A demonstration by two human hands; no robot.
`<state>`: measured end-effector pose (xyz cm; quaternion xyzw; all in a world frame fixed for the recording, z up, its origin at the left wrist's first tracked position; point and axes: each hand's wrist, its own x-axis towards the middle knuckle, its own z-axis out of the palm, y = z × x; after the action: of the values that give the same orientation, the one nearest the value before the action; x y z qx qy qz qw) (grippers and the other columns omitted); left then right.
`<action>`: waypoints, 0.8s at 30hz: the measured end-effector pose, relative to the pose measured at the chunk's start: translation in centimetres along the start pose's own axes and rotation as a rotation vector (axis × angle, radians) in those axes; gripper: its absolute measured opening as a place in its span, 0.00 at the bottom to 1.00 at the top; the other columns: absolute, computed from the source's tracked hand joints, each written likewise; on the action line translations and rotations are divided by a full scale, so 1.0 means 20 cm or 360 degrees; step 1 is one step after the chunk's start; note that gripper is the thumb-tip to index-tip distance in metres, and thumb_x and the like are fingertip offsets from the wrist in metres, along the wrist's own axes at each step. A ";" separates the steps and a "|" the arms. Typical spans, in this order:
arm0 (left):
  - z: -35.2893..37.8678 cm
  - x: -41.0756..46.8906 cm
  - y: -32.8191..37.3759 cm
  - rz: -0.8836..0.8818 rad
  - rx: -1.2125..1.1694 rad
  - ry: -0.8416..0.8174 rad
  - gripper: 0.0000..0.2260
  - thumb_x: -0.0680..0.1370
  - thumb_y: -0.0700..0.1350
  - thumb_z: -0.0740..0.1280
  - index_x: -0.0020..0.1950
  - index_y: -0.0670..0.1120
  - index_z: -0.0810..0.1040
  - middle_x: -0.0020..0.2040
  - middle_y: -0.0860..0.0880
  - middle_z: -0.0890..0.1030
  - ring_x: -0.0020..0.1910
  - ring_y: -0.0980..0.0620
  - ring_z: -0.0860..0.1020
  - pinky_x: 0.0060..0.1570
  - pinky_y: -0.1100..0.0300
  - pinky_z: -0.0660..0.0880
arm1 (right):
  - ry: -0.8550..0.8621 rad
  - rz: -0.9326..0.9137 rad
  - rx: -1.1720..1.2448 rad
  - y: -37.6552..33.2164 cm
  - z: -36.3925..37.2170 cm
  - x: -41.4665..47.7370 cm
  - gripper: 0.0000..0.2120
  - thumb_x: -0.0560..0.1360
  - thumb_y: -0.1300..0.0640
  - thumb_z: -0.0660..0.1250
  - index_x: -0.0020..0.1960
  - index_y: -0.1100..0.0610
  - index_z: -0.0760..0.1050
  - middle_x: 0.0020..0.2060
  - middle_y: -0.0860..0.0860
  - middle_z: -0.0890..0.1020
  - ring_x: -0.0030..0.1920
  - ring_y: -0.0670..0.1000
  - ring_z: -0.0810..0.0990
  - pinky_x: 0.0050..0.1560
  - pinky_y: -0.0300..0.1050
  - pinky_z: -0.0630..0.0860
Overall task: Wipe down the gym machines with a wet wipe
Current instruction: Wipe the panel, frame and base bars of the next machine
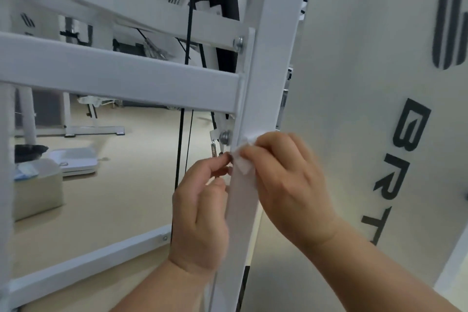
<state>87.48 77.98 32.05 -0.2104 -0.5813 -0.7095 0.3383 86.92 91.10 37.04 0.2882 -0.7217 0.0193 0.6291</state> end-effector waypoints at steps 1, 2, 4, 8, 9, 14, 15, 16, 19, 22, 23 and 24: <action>-0.01 0.01 0.03 -0.0043 0.0044 0.0034 0.18 0.72 0.52 0.58 0.52 0.49 0.84 0.49 0.52 0.85 0.53 0.53 0.81 0.49 0.51 0.78 | 0.0031 0.0051 0.0049 0.02 -0.01 0.05 0.11 0.83 0.61 0.63 0.49 0.62 0.84 0.43 0.57 0.80 0.39 0.60 0.78 0.38 0.54 0.77; -0.01 0.03 0.07 -0.0088 0.0092 0.0071 0.15 0.72 0.51 0.60 0.48 0.50 0.84 0.46 0.53 0.85 0.50 0.54 0.82 0.48 0.51 0.78 | 0.0057 0.0090 0.0117 0.03 -0.03 0.12 0.12 0.83 0.62 0.62 0.49 0.63 0.84 0.43 0.58 0.80 0.39 0.60 0.78 0.38 0.53 0.76; -0.01 0.05 0.18 -0.0150 0.0117 0.0122 0.12 0.72 0.51 0.62 0.46 0.50 0.84 0.43 0.50 0.84 0.45 0.52 0.81 0.45 0.49 0.78 | 0.0031 0.0093 0.0323 0.01 -0.08 0.25 0.10 0.81 0.66 0.64 0.49 0.64 0.84 0.43 0.58 0.81 0.39 0.58 0.79 0.37 0.50 0.76; 0.05 0.15 0.50 -0.0411 -0.0249 0.0341 0.09 0.74 0.50 0.68 0.51 0.48 0.79 0.44 0.42 0.80 0.40 0.43 0.78 0.35 0.47 0.74 | -0.0274 0.0346 0.0918 -0.01 -0.18 0.45 0.07 0.77 0.64 0.66 0.50 0.58 0.82 0.46 0.50 0.81 0.42 0.45 0.78 0.39 0.37 0.74; 0.06 0.20 0.57 -0.0501 -0.0292 0.0403 0.08 0.75 0.47 0.68 0.53 0.49 0.78 0.48 0.42 0.80 0.41 0.41 0.79 0.35 0.47 0.75 | -0.0350 0.0458 0.1045 0.00 -0.20 0.50 0.06 0.77 0.63 0.66 0.50 0.57 0.82 0.45 0.48 0.80 0.42 0.40 0.76 0.40 0.34 0.73; 0.11 0.40 0.94 -0.1106 -0.0416 0.0427 0.24 0.74 0.43 0.70 0.70 0.53 0.72 0.57 0.42 0.83 0.53 0.39 0.83 0.46 0.45 0.80 | -0.0898 0.1259 0.1594 0.06 -0.37 0.79 0.09 0.78 0.61 0.72 0.45 0.48 0.82 0.38 0.41 0.81 0.38 0.44 0.80 0.37 0.36 0.74; 0.11 0.44 1.02 -0.1195 -0.0417 0.0428 0.24 0.72 0.43 0.69 0.69 0.50 0.73 0.56 0.41 0.84 0.55 0.39 0.83 0.47 0.46 0.80 | -0.1046 0.1470 0.1745 0.06 -0.41 0.85 0.08 0.78 0.60 0.72 0.44 0.47 0.82 0.36 0.43 0.81 0.36 0.44 0.78 0.36 0.39 0.74; 0.10 0.48 1.09 -0.1262 -0.0440 0.0446 0.23 0.72 0.43 0.68 0.67 0.47 0.75 0.55 0.39 0.84 0.54 0.40 0.84 0.46 0.47 0.81 | -0.1143 0.1652 0.1895 0.06 -0.44 0.92 0.07 0.78 0.59 0.72 0.43 0.48 0.81 0.34 0.46 0.81 0.35 0.45 0.77 0.36 0.41 0.74; 0.06 0.59 1.27 -0.1475 -0.0423 0.0586 0.09 0.77 0.38 0.68 0.57 0.39 0.79 0.51 0.37 0.84 0.46 0.42 0.84 0.42 0.51 0.81 | -0.1323 0.2105 0.2069 0.06 -0.52 1.05 0.08 0.78 0.64 0.71 0.43 0.54 0.81 0.33 0.50 0.81 0.35 0.48 0.76 0.37 0.37 0.72; -0.02 0.66 1.36 -0.1699 -0.0028 0.0652 0.06 0.76 0.31 0.69 0.48 0.41 0.78 0.47 0.39 0.83 0.42 0.45 0.81 0.46 0.49 0.77 | -0.1519 0.2411 0.1961 0.05 -0.60 1.16 0.10 0.78 0.64 0.68 0.44 0.51 0.81 0.35 0.51 0.80 0.35 0.49 0.75 0.38 0.43 0.70; -0.04 0.68 1.40 -0.1770 0.0051 0.0655 0.09 0.75 0.29 0.69 0.50 0.42 0.78 0.47 0.40 0.83 0.41 0.45 0.80 0.46 0.49 0.77 | -0.1553 0.2517 0.1923 0.04 -0.63 1.19 0.10 0.78 0.63 0.67 0.44 0.50 0.81 0.37 0.51 0.79 0.36 0.50 0.75 0.39 0.45 0.70; -0.06 0.71 1.43 -0.1827 0.0099 0.0646 0.13 0.75 0.28 0.68 0.53 0.43 0.78 0.46 0.40 0.82 0.40 0.45 0.79 0.46 0.49 0.77 | -0.1573 0.2612 0.1885 0.04 -0.66 1.23 0.08 0.76 0.61 0.68 0.44 0.49 0.80 0.38 0.50 0.79 0.37 0.50 0.74 0.40 0.48 0.69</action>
<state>98.69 70.79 61.18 0.2858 -0.5464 -0.7871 0.0119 97.39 87.22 62.63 -0.0444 -0.7401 0.6505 -0.1647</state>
